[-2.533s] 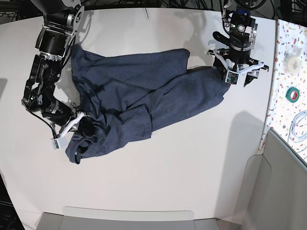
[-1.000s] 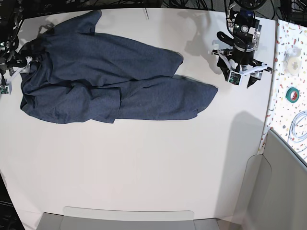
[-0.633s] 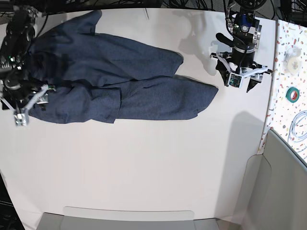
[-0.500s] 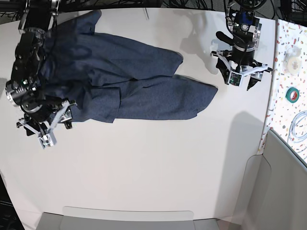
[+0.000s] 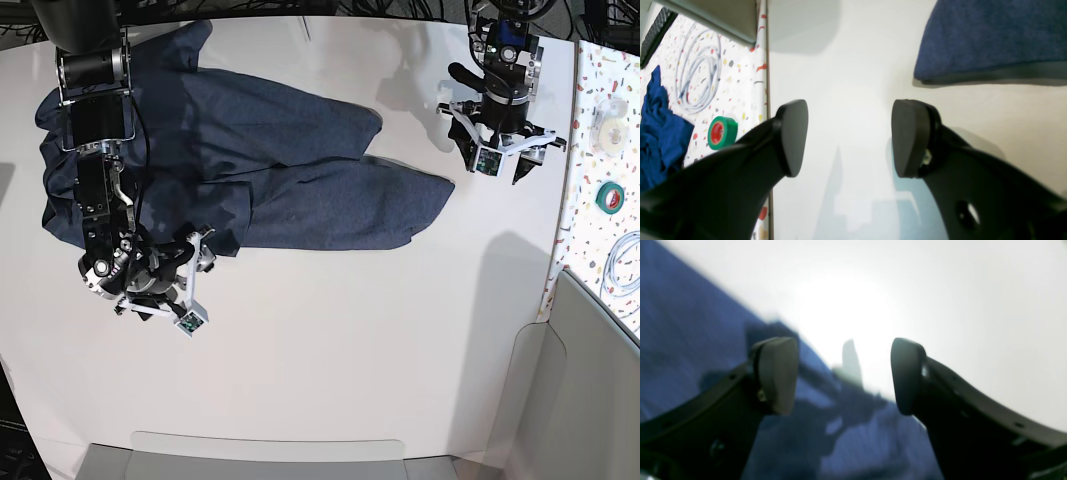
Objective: Layout the t-shirt on the table in an organized manner, then fold the t-shirt properly
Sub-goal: 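Move the right gripper to the t-shirt hem and grasp it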
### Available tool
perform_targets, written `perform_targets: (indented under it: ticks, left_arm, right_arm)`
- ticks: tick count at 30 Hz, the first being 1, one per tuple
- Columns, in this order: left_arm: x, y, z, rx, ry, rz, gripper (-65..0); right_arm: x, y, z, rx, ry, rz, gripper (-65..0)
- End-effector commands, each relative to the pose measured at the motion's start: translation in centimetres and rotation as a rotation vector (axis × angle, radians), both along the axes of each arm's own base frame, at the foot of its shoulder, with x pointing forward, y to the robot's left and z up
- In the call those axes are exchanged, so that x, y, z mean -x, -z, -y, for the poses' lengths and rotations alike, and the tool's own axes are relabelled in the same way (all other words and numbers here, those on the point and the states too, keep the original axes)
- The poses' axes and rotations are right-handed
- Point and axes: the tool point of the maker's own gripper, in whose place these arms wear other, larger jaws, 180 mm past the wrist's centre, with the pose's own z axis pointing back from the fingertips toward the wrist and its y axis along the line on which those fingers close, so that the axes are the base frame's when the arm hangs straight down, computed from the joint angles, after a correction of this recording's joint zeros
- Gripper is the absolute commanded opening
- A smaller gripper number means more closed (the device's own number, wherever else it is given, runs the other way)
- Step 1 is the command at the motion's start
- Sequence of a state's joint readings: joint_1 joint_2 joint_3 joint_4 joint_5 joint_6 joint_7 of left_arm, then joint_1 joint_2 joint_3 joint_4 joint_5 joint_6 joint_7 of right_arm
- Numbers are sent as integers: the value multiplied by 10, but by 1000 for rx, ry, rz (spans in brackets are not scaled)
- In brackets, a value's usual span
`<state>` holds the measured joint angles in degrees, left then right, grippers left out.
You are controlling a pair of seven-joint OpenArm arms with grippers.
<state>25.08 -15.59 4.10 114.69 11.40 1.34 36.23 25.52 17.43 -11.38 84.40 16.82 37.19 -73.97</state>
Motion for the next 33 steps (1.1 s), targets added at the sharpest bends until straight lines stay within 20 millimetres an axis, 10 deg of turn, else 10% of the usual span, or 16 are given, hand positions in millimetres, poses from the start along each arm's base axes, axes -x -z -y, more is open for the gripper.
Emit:
perform_targets:
  ticks: [1,25,33]
  left_arm:
    - [-3,-8,-5,-20,-6,24,-264]
    - [-4,-7,-5,-21,-11,12,-264]
    - [-3,-7,-5,-21,-12,11,-264]
  right_arm:
    - [-9,-17,-2,-5,-36,50,-221]
    - [15,40,-62,-54,-167,-100,-229]
    - [13,36,-62,-53,-170,-84,-608]
